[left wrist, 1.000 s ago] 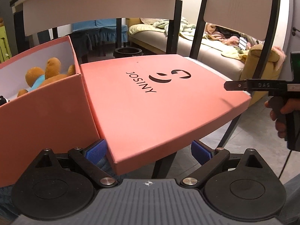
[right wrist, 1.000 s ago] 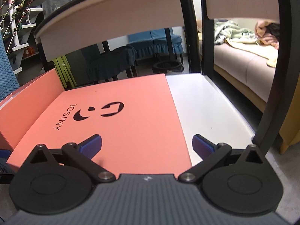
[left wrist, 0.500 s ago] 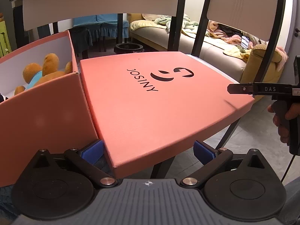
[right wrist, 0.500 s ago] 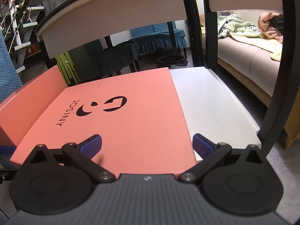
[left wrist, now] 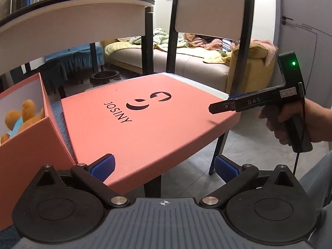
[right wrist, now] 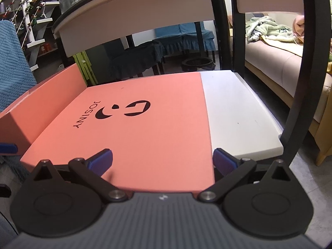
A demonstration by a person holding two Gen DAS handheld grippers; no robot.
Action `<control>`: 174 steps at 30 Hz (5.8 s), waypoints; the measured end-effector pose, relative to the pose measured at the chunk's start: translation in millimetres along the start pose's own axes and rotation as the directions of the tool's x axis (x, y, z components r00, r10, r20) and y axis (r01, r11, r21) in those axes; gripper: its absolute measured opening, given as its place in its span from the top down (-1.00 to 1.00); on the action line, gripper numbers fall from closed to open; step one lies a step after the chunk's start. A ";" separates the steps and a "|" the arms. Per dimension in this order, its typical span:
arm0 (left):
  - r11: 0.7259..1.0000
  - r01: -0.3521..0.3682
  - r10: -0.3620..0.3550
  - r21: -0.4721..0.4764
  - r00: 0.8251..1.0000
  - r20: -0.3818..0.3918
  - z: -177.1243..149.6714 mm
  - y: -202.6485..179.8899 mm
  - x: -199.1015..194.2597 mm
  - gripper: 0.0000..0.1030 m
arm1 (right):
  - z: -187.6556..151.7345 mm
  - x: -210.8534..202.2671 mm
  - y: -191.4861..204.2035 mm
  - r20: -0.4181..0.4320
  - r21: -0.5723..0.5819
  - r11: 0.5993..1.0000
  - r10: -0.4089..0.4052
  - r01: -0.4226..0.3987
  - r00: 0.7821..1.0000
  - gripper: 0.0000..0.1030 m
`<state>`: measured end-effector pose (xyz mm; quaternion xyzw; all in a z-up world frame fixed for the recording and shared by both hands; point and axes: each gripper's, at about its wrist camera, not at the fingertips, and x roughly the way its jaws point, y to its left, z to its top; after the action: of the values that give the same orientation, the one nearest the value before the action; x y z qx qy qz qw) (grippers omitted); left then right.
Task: Organize soft objects
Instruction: 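Close both grippers on the edge of the pink lid, then lift the lid with both grippers and turn it over the box, then lower the lid onto the box opening with both grippers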
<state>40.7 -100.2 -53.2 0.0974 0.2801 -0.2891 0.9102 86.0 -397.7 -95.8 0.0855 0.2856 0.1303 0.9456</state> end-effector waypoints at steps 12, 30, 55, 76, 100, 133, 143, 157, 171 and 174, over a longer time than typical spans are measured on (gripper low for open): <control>0.960 -0.214 0.199 -0.180 0.975 -0.097 -6.9 49.7 23.9 -0.99 | -1.8 11.3 -15.9 -0.002 0.072 0.997 0.012 -0.012 1.000 -1.00; 0.971 -0.113 0.084 -0.210 0.986 -0.144 -4.2 47.5 43.1 -0.99 | -3.3 27.4 -14.6 -0.001 0.065 0.997 0.028 -0.027 1.000 -1.00; 0.840 -0.006 -0.106 -0.542 0.979 -0.176 -19.3 84.9 39.8 -0.99 | -11.3 8.1 -36.8 -0.040 0.215 0.971 0.119 -0.108 0.992 -1.00; 0.691 0.119 -0.234 -0.713 0.970 -0.065 -20.9 111.0 58.4 -0.80 | -13.1 6.7 -70.3 -0.014 0.520 0.805 0.343 -0.286 0.939 -0.49; 0.746 0.285 -0.160 -0.603 0.954 0.253 17.8 106.4 -27.5 -0.76 | 45.5 -58.6 -40.2 0.271 0.329 0.853 0.326 -0.406 0.906 -0.42; 0.729 0.074 0.209 -0.681 0.922 0.325 -50.3 203.2 -151.5 -0.77 | 90.7 54.6 123.3 0.206 0.199 0.770 0.572 -0.606 0.794 -0.42; 0.701 -0.034 0.310 -0.713 0.914 0.262 -65.4 230.0 -153.2 -0.78 | 69.7 88.8 157.0 0.198 0.211 0.747 0.599 -0.630 0.776 -0.47; 0.677 -0.204 0.462 -0.707 0.866 0.192 -60.8 230.7 -161.3 -0.86 | 54.2 111.1 176.9 0.160 0.189 0.793 0.558 -0.580 0.814 -0.76; 0.732 -0.361 0.546 -0.578 0.818 0.180 -54.0 198.1 -160.8 -0.87 | 43.3 91.5 158.4 0.203 0.202 0.849 0.451 -0.488 0.869 -0.90; 0.692 -0.399 0.595 -0.601 0.787 0.162 -56.1 197.9 -164.4 -0.87 | 44.0 80.4 158.2 0.219 0.168 0.859 0.447 -0.484 0.868 -0.77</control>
<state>19.2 157.5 -3.3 -0.1401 0.1477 0.0506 0.9777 144.1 -227.2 -63.9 0.2659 0.1861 0.3158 0.8916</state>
